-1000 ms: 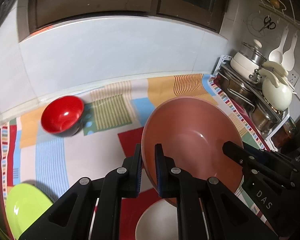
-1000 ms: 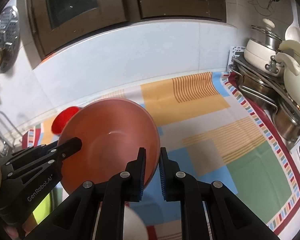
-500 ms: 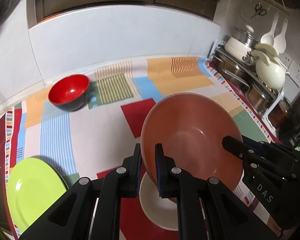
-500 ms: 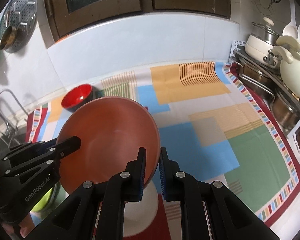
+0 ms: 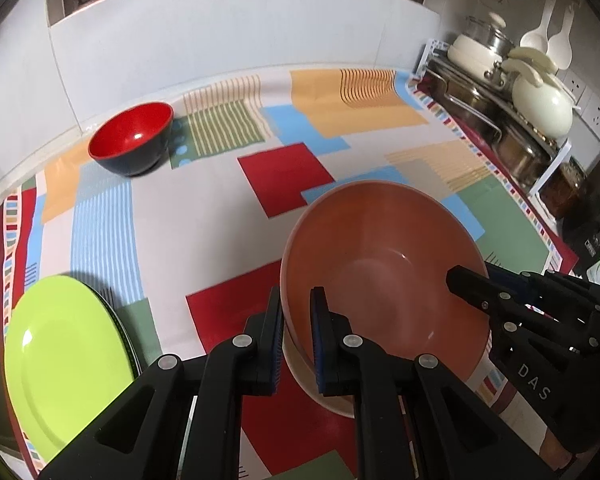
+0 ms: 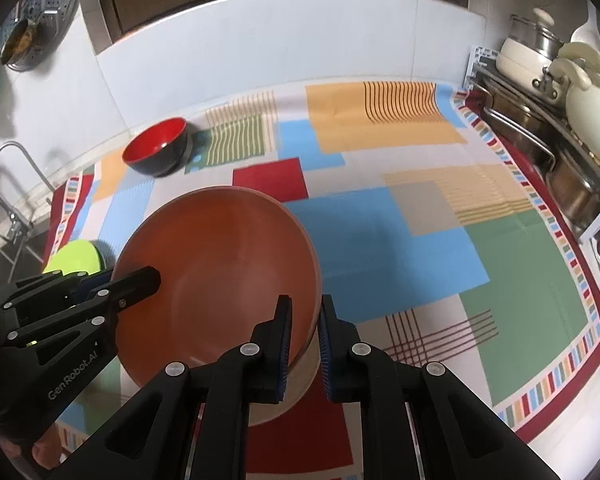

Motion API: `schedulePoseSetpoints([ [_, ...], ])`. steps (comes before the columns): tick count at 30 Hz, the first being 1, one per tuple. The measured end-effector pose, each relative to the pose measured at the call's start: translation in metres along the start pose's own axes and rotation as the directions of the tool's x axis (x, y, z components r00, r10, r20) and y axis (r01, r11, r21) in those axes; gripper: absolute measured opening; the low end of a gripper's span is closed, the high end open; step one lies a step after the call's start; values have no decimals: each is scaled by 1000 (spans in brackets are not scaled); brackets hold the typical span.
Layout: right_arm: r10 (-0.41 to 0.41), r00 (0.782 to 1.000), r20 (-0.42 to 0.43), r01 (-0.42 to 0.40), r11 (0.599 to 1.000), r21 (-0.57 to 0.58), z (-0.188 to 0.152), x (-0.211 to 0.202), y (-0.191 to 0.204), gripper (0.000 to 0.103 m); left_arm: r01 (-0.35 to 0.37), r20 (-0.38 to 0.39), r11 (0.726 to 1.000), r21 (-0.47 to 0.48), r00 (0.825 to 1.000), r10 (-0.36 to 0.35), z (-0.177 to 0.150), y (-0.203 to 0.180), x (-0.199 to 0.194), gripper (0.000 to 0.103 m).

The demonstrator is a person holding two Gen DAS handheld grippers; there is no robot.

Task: Organize plates and bowls
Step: 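Lower the pink bowl into the white bowl and open both grippers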

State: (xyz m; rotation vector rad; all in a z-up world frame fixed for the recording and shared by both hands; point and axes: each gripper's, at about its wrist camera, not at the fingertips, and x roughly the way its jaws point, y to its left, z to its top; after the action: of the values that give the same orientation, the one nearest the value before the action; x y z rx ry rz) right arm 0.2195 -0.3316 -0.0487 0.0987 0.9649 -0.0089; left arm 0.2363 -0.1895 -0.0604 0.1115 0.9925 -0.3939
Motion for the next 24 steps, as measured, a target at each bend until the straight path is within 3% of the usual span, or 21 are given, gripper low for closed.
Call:
schedulePoseSetpoints([
  [19, -11, 997, -75, 10, 1000, -15, -18, 18, -1, 14, 3, -50, 1000, 8, 999, -3, -15, -3, 16, 16],
  [22, -12, 997, -77, 11, 1000, -16, -18, 19, 0, 15, 14, -50, 1000, 5, 999, -14, -15, -2, 16, 19],
  [24, -11, 997, -77, 10, 1000, -17, -19, 19, 0, 15, 8, -46, 1000, 7, 999, -7, -15, -2, 15, 28],
])
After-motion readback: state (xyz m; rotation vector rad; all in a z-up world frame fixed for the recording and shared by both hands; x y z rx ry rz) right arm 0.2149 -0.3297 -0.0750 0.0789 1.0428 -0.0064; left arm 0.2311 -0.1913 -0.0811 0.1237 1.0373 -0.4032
